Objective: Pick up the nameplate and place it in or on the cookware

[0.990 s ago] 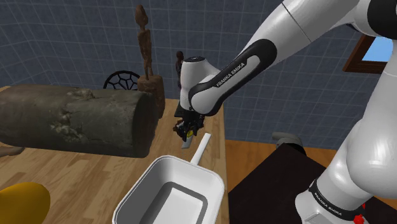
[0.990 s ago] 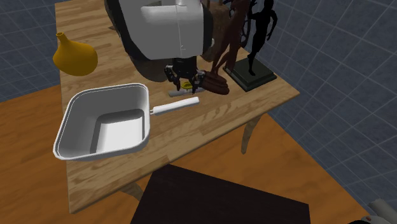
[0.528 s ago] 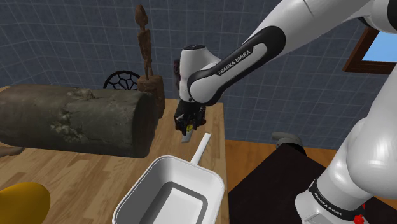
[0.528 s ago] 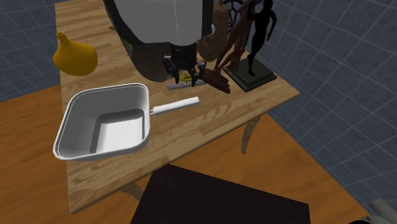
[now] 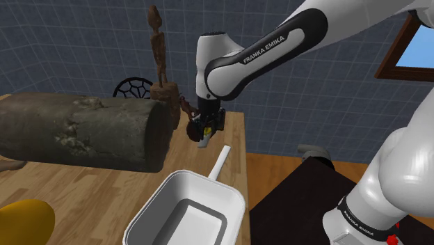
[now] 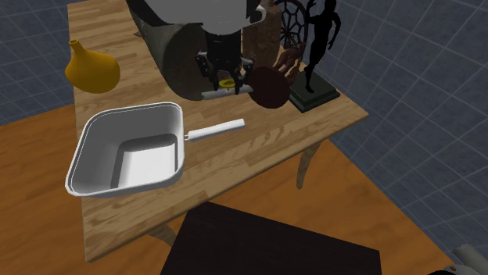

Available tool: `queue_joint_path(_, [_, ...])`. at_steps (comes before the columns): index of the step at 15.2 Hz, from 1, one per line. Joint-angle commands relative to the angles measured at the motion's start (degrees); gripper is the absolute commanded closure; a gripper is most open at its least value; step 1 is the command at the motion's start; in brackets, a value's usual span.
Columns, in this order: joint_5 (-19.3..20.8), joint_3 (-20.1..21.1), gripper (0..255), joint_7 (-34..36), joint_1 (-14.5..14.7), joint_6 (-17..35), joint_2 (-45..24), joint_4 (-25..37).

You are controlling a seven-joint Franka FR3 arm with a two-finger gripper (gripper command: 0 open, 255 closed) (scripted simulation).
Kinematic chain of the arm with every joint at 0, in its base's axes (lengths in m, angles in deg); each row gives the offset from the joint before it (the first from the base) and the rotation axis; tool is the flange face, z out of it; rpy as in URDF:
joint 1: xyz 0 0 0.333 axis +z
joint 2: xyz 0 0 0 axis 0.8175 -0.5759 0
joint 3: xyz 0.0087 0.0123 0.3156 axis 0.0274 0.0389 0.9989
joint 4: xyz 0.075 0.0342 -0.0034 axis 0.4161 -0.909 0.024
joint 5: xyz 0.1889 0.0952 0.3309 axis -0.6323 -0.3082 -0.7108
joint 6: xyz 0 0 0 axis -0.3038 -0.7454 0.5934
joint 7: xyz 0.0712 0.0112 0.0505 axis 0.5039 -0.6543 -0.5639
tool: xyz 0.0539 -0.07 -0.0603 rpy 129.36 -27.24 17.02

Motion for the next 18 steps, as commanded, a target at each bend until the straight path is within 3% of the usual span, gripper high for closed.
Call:
queue_joint_path(1, [-0.2,0.0,255,-0.1,0.0,-1.4,0.6,0.8])
queue_joint_path(7, [-0.7,-0.1,255,-0.5,-0.1,-5.2,2.5,2.8])
queue_joint_path(18, [-5.0,7.6,255,11.5,7.0,-5.0,12.8,-6.9])
